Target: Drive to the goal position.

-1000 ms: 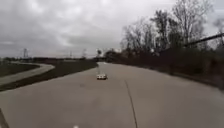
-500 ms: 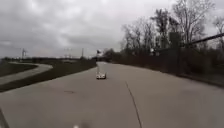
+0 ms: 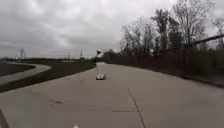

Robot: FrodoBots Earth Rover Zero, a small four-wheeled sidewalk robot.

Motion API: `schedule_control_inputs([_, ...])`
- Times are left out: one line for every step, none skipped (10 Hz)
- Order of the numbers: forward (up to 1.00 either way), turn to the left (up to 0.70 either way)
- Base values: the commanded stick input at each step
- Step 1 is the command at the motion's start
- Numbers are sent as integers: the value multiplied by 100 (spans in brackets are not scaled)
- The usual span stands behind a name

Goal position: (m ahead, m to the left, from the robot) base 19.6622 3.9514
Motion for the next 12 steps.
schedule_control_inputs([100, 0])
schedule_control_inputs([100, 0])
schedule_control_inputs([100, 0])
schedule_control_inputs([100, 0])
schedule_control_inputs([100, 0])
schedule_control_inputs([100, 0])
schedule_control_inputs([100, 0])
schedule_control_inputs([100, 0])
schedule_control_inputs([100, 0])
schedule_control_inputs([100, 0])
schedule_control_inputs([100, 0])
schedule_control_inputs([100, 0])
